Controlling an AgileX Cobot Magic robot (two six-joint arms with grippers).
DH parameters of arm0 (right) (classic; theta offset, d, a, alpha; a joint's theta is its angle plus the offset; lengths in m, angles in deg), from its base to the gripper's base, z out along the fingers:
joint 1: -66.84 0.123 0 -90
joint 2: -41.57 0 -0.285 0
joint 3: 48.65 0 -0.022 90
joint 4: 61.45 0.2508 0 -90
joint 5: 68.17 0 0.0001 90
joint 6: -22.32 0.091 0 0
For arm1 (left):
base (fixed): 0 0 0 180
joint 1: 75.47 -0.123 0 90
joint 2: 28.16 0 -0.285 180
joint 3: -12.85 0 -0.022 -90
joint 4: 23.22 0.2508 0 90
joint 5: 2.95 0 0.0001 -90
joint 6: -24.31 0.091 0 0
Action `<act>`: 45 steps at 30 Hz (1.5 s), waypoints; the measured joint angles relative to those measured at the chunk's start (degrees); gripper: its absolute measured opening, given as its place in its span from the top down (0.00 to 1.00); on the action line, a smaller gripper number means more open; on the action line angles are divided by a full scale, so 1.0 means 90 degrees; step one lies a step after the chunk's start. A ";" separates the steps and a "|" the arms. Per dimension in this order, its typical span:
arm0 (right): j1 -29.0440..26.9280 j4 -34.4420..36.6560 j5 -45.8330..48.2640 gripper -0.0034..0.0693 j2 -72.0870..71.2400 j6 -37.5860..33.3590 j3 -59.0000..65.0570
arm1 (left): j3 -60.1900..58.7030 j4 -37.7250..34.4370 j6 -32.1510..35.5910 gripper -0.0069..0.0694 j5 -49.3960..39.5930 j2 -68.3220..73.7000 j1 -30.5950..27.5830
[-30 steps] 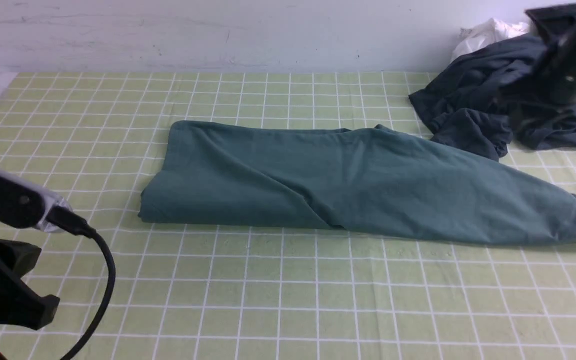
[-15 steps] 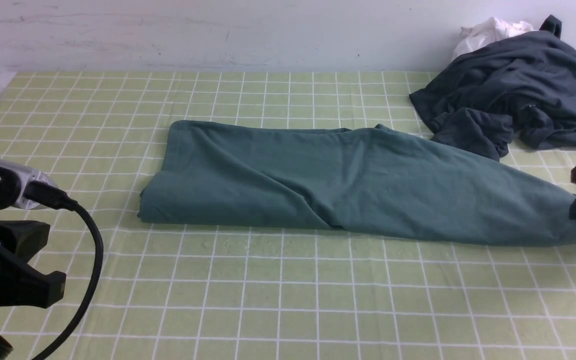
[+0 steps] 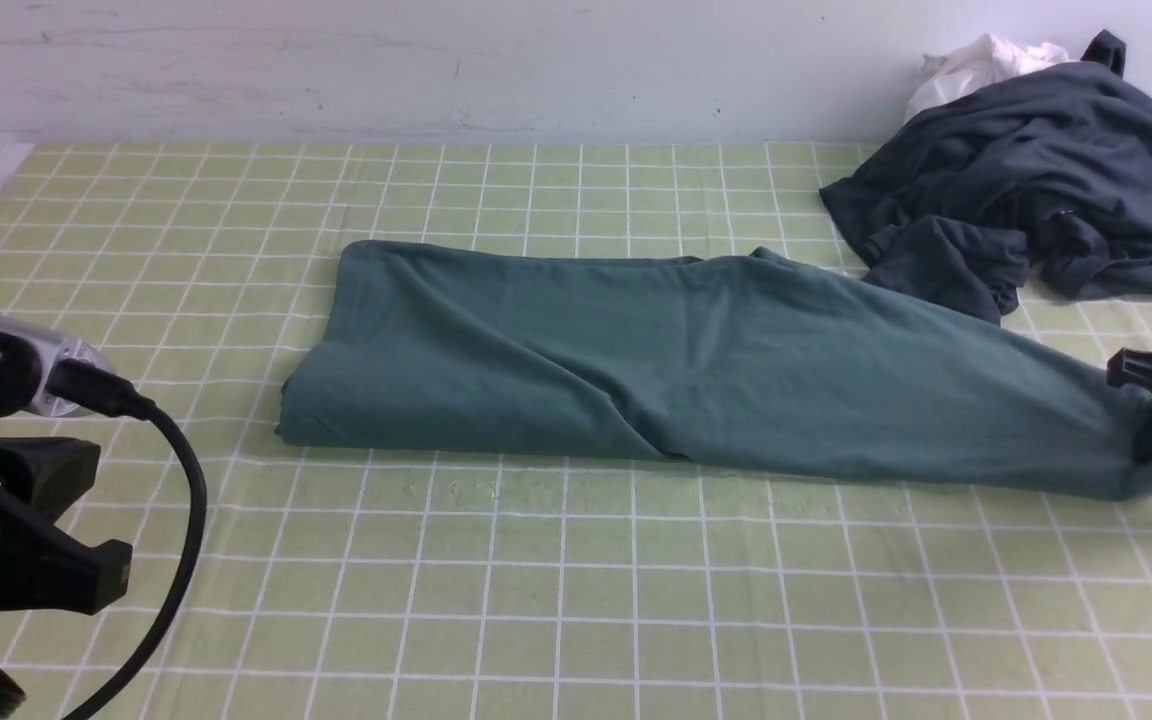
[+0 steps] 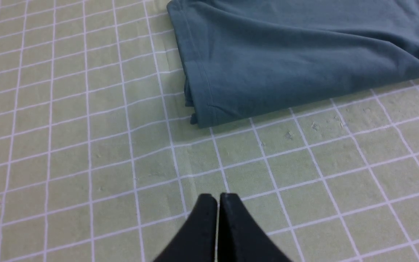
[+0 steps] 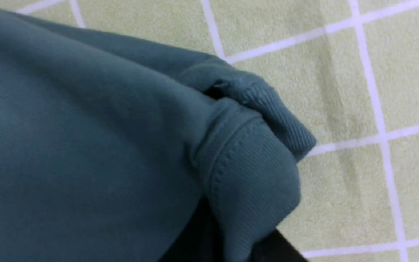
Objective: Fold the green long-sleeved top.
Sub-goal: Use the right arm to clamp the right edge of the fabric, then use the right arm to drag the right edge of the fabric to the left and folds it over the left edge
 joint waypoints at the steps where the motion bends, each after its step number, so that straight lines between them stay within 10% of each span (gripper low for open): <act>1: -0.0015 -0.0122 0.0113 0.92 -0.0038 -0.0081 -0.0099 | 0.0000 0.0000 0.0000 0.91 0.0000 0.0000 0.0000; 8: -0.0068 -0.1597 0.1218 0.95 -0.0494 -0.0237 -0.1641 | 0.0000 0.0000 0.0005 0.91 0.0000 0.0000 0.0000; 15: 0.0400 -0.0944 0.2048 0.95 -0.0692 -0.0261 -0.3593 | 0.0000 -0.0007 0.0013 0.91 0.0007 0.0000 0.0000; 30: 0.4779 0.1325 0.0298 0.94 0.0527 -0.0536 -0.4115 | 0.0000 -0.0022 0.0021 0.91 0.0019 0.0000 0.0000; 40: 0.5608 0.1695 -0.1059 0.54 0.1743 -0.0764 -0.4289 | 0.0000 -0.0041 0.0021 0.91 0.0019 0.0000 0.0000; 45: 0.5614 0.1682 -0.1200 0.52 0.1757 -0.0784 -0.4323 | 0.0000 -0.0048 0.0021 0.91 0.0019 0.0000 0.0000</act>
